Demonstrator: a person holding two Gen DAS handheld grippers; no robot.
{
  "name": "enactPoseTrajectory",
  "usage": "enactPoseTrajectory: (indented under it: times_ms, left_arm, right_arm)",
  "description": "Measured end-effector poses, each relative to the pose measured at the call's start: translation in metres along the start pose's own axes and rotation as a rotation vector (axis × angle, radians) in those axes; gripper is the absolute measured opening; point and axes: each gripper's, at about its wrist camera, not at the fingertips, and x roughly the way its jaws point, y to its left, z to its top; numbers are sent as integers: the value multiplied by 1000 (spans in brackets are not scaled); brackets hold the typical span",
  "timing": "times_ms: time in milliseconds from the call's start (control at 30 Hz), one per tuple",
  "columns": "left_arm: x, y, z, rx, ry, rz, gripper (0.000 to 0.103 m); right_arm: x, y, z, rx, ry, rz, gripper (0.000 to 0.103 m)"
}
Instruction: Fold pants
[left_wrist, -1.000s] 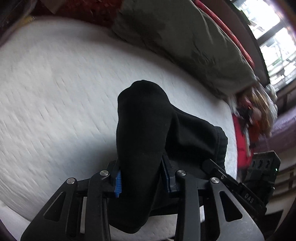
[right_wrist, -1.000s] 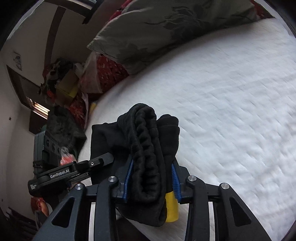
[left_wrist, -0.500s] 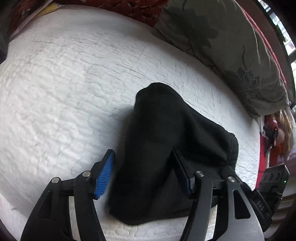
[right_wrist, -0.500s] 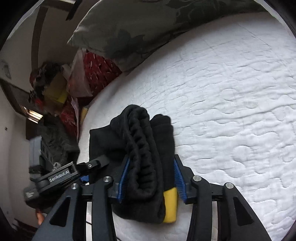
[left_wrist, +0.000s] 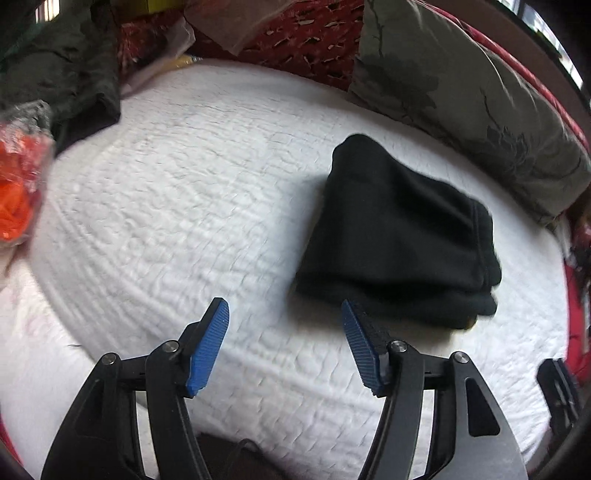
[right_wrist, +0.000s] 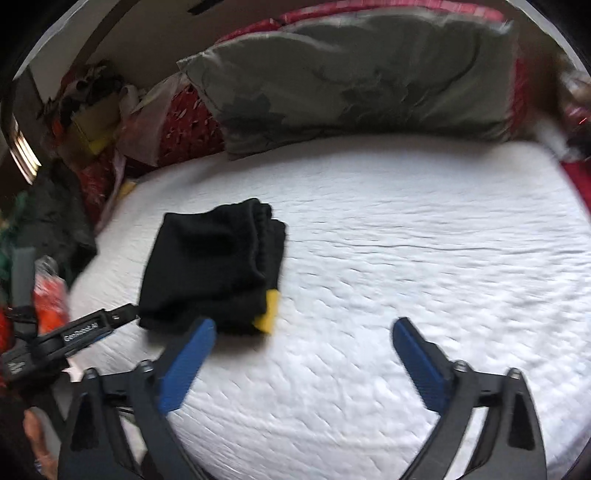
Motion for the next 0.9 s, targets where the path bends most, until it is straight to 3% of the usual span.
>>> enactPoseTrajectory:
  times_ms: [200,333,900]
  left_arm:
    - [-21,1,-24,-14,-30,13,62]
    - [-34,-9,-34,29,-65,41,62]
    - [-46,-31,-59,119,-98,67,63]
  right_arm:
    - [-35,5,-23,-70,-82,-94,102]
    - [-52,0,-29,-49,-111,-102,102]
    - [-73,-10,-38,-34,-118,-159,103]
